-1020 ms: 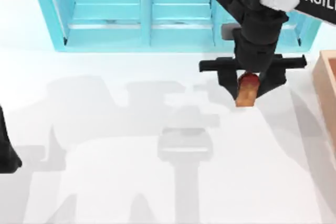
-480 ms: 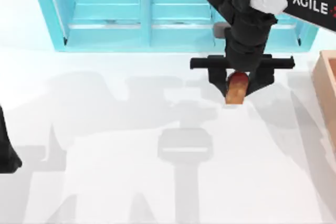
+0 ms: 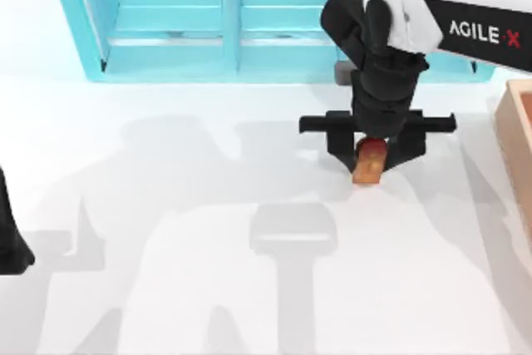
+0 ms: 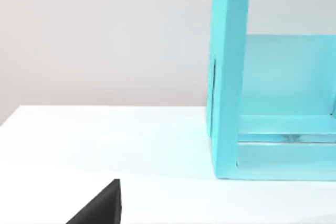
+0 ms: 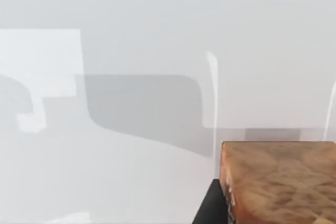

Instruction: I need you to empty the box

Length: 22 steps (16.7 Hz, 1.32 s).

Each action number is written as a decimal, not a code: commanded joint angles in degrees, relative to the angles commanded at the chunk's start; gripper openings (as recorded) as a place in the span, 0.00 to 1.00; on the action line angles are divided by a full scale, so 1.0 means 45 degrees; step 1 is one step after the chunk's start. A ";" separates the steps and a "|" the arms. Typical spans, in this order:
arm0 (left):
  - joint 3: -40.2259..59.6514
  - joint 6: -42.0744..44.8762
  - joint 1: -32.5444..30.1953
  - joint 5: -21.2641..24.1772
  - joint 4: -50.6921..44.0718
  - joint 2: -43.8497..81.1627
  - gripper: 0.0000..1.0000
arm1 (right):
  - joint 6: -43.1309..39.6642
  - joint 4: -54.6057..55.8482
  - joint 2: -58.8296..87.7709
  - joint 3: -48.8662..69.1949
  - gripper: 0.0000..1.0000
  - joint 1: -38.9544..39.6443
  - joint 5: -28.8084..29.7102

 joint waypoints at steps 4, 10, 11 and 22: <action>0.0000 0.0000 0.0000 0.0000 0.0000 0.0000 1.00 | 0.0000 0.0000 0.0000 0.0000 0.15 0.0000 0.0000; 0.0000 0.0000 0.0000 0.0000 0.0000 0.0000 1.00 | 0.0000 0.0000 0.0000 0.0000 0.60 0.0000 0.0000; 0.0000 0.0000 0.0000 0.0000 0.0000 0.0000 1.00 | 0.0000 0.0000 0.0000 0.0000 0.68 0.0000 0.0000; 0.0000 0.0000 0.0000 0.0000 0.0000 0.0000 1.00 | 0.0000 0.0000 0.0000 0.0000 1.00 0.0000 0.0000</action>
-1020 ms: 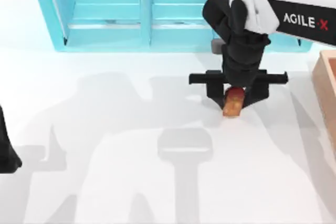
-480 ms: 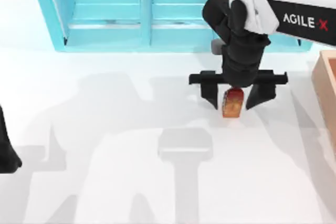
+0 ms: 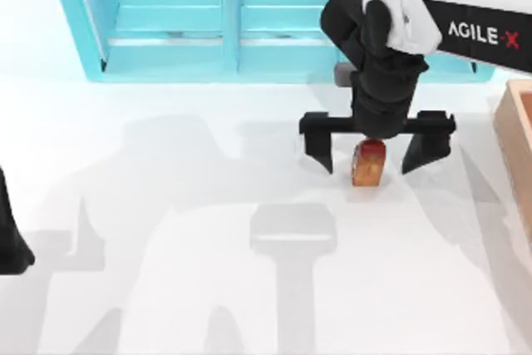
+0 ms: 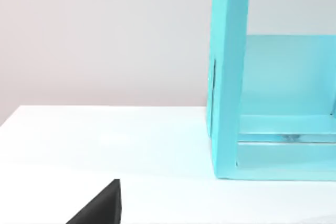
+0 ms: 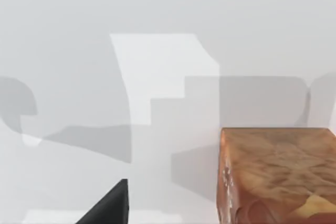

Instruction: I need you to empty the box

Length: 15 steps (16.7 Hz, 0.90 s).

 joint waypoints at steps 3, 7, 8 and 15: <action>0.0000 0.0000 0.0000 0.0000 0.0000 0.0000 1.00 | 0.0002 -0.0042 -0.0006 0.0038 1.00 -0.0004 0.0000; 0.0000 0.0000 0.0000 0.0000 0.0000 0.0000 1.00 | 0.0017 -0.1274 -0.0120 0.1079 1.00 0.0014 0.0001; 0.0000 0.0000 0.0000 0.0000 0.0000 0.0000 1.00 | 0.0016 -0.1737 -0.0186 0.1452 1.00 0.0014 0.0002; 0.0000 0.0000 0.0000 0.0000 0.0000 0.0000 1.00 | -0.0029 -0.3654 -0.0615 0.3044 1.00 -0.0027 -0.0006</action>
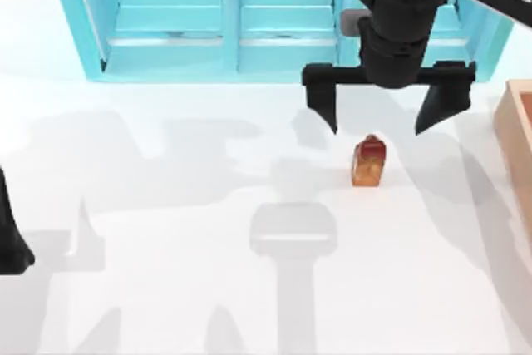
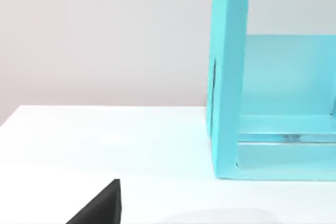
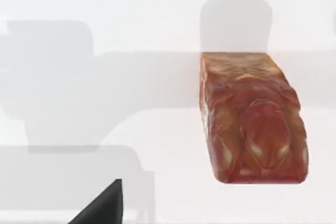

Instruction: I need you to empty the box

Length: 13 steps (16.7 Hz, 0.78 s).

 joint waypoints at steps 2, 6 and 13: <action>0.0000 0.0000 0.0000 0.0000 0.0000 0.0000 1.00 | 0.0002 0.0032 0.0045 -0.0025 1.00 0.0019 0.0000; 0.0000 0.0000 0.0000 0.0000 0.0000 0.0000 1.00 | -0.0855 -0.0063 -0.0218 -0.0249 1.00 -0.0861 -0.0002; 0.0000 0.0000 0.0000 0.0000 0.0000 0.0000 1.00 | -0.6420 -0.0393 -0.2007 -0.1581 1.00 -0.6432 -0.0087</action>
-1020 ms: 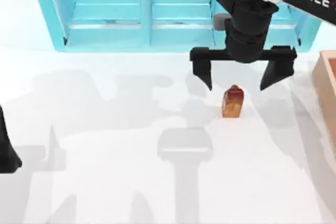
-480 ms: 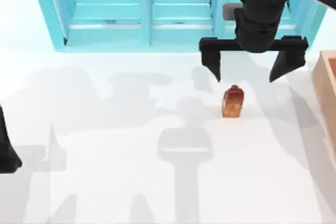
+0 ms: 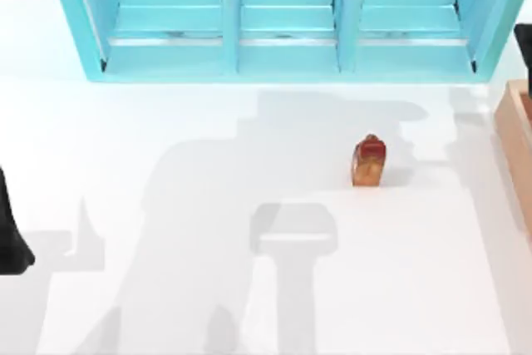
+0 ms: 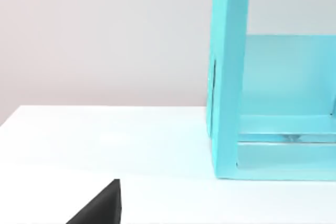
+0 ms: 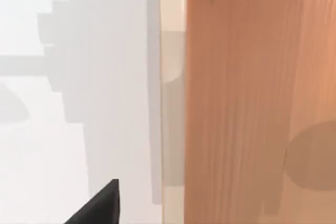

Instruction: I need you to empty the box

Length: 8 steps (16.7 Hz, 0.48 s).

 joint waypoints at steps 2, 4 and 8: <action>0.0000 0.0000 0.0000 0.0000 0.0000 0.0000 1.00 | -0.1854 -0.0084 -0.0597 -0.0449 1.00 -0.1744 -0.0029; 0.0000 0.0000 0.0000 0.0000 0.0000 0.0000 1.00 | -0.3300 -0.0175 -0.1099 -0.0872 1.00 -0.3149 -0.0027; 0.0000 0.0000 0.0000 0.0000 0.0000 0.0000 1.00 | -0.4562 -0.0297 -0.1598 -0.1383 1.00 -0.4401 0.0035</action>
